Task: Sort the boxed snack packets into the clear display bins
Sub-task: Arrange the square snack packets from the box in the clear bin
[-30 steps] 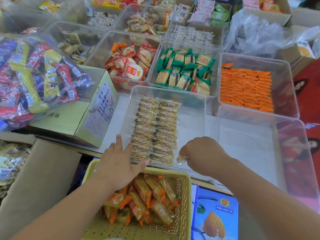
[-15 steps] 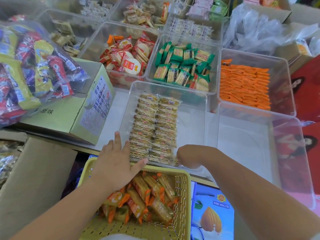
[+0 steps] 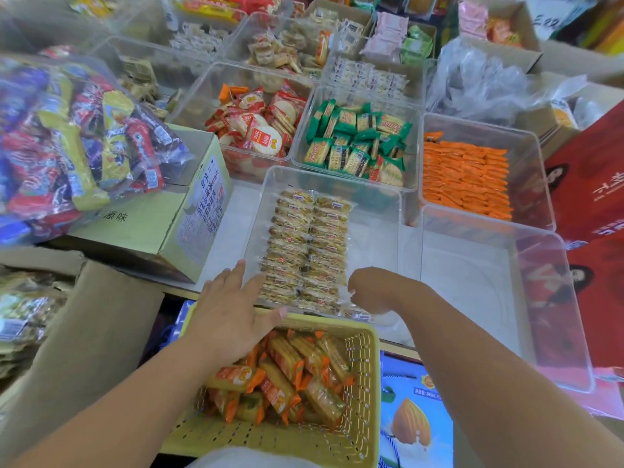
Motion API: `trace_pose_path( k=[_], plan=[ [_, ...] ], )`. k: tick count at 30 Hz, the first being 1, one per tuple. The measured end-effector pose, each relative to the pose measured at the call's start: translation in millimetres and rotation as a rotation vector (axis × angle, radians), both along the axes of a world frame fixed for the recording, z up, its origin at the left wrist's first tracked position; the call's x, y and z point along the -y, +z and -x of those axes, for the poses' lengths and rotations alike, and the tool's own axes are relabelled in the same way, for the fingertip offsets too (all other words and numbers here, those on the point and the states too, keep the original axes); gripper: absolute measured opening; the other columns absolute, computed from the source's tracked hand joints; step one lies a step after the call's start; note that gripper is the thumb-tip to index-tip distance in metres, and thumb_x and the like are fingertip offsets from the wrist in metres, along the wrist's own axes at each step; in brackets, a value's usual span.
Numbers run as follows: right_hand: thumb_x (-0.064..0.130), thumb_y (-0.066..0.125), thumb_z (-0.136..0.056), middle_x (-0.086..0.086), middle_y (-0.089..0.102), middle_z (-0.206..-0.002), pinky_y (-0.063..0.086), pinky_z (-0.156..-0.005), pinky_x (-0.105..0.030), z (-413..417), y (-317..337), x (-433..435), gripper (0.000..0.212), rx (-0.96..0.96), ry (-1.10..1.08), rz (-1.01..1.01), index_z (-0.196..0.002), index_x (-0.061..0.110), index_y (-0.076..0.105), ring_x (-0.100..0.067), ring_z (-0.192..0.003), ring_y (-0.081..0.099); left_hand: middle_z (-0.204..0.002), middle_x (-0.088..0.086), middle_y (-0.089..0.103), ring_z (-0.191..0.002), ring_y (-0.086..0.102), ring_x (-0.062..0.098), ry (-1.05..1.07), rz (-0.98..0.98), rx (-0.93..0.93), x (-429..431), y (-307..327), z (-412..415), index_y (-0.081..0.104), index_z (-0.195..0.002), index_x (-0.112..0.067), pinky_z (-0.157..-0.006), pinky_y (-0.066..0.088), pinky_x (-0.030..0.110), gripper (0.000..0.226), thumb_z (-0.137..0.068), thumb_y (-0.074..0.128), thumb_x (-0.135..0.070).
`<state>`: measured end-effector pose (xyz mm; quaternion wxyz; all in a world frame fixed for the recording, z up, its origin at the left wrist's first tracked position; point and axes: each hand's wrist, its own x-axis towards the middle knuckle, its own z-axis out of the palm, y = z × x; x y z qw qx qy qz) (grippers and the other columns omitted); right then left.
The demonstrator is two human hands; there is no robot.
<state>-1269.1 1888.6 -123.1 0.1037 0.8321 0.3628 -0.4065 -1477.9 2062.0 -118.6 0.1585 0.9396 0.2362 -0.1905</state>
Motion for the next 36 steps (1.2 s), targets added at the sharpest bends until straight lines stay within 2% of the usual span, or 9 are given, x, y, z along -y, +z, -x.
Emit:
trace_pose_path(
  k=[4, 7, 10, 15, 18, 22, 26, 32, 36],
  plan=[
    [0.026, 0.049, -0.102, -0.005, 0.069, -0.124, 0.051, -0.097, -0.040, 35, 44, -18, 0.031, 0.105, -0.110, -0.413, -0.125, 0.016, 0.067, -0.025, -0.112, 0.063, -0.166, 0.004, 0.029, -0.150, 0.028, 0.028, 0.061, 0.058, 0.285, -5, 20, 57, 0.051, -0.149, -0.029, -0.121, 0.025, 0.045, 0.070, -0.091, 0.057, -0.067],
    [0.039, 0.057, -0.099, 0.007, 0.068, -0.124, 0.050, -0.097, -0.033, 93, 62, -50, 0.035, 0.013, -0.134, -0.680, -0.131, 0.025, 0.064, -0.013, -0.110, 0.063, -0.138, 0.005, 0.059, -0.127, 0.051, 0.021, 0.138, 0.029, 0.511, -15, 39, 110, 0.071, -0.124, -0.016, -0.108, 0.038, 0.032, 0.056, -0.086, 0.064, -0.056],
    [0.039, 0.061, -0.097, 0.012, 0.067, -0.122, 0.047, -0.095, -0.027, 164, 64, -91, 0.032, -0.091, -0.049, -0.796, -0.128, 0.029, 0.065, -0.006, -0.108, 0.061, -0.113, 0.003, 0.066, -0.105, 0.053, 0.016, 0.248, -0.041, 0.665, -35, 53, 169, 0.076, -0.107, -0.012, -0.091, 0.035, 0.020, 0.049, -0.084, 0.060, -0.051],
    [0.034, 0.065, -0.096, 0.006, 0.063, -0.130, 0.030, -0.106, -0.017, 278, 59, -163, 0.032, -0.131, 0.154, -0.911, -0.126, 0.024, 0.067, -0.014, -0.125, 0.050, -0.112, 0.000, 0.063, -0.108, 0.054, 0.017, 0.447, -0.121, 0.674, -94, 52, 278, 0.074, -0.108, -0.015, -0.094, 0.036, 0.023, 0.049, -0.085, 0.057, -0.055],
    [0.040, 0.065, -0.091, 0.002, 0.068, -0.120, 0.032, -0.105, -0.023, 334, 58, -201, 0.031, -0.015, 0.273, -1.001, -0.114, 0.020, 0.072, -0.020, -0.118, 0.054, -0.121, -0.003, 0.062, -0.117, 0.055, 0.019, 0.591, -0.076, 0.517, -142, 42, 339, 0.068, -0.121, -0.022, -0.100, 0.040, 0.031, 0.053, -0.085, 0.063, -0.059],
    [0.057, 0.053, -0.093, 0.006, 0.067, -0.117, 0.034, -0.108, -0.032, 387, 43, -239, 0.042, 0.051, 0.367, -0.820, -0.118, 0.027, 0.068, -0.020, -0.120, 0.051, -0.128, 0.004, 0.059, -0.122, 0.055, 0.027, 0.683, -0.039, 0.256, -217, 24, 398, 0.058, -0.131, -0.025, -0.101, 0.046, 0.039, 0.056, -0.086, 0.072, -0.055],
    [0.070, 0.030, -0.088, 0.009, 0.066, -0.096, 0.036, -0.093, -0.041, 412, 28, -254, 0.058, 0.309, 0.509, -0.504, -0.110, 0.033, 0.068, -0.021, -0.104, 0.055, -0.139, 0.012, 0.051, -0.124, 0.055, 0.033, 0.738, 0.055, 0.084, -288, 5, 411, 0.047, -0.143, -0.019, -0.098, 0.048, 0.040, 0.077, -0.085, 0.066, -0.065],
    [0.070, 0.027, -0.082, 0.012, 0.063, -0.084, 0.039, -0.089, -0.039, 416, 22, -255, 0.055, 0.386, 0.462, -0.481, -0.093, 0.034, 0.067, -0.019, -0.093, 0.056, -0.160, 0.019, 0.037, -0.139, 0.045, 0.040, 1.088, 0.410, 0.072, -342, -37, 388, 0.025, -0.158, -0.002, -0.110, 0.044, 0.047, 0.116, -0.079, 0.066, -0.077],
    [0.066, 0.037, -0.083, 0.013, 0.064, -0.078, 0.043, -0.087, -0.038, 420, 24, -256, 0.046, 0.401, 0.416, -0.489, -0.089, 0.034, 0.070, -0.017, -0.086, 0.057, -0.157, 0.017, 0.043, -0.140, 0.045, 0.040, 1.184, 0.520, 0.041, -350, -58, 384, 0.029, -0.157, -0.006, -0.114, 0.040, 0.052, 0.138, -0.055, 0.073, -0.087]
  ],
)
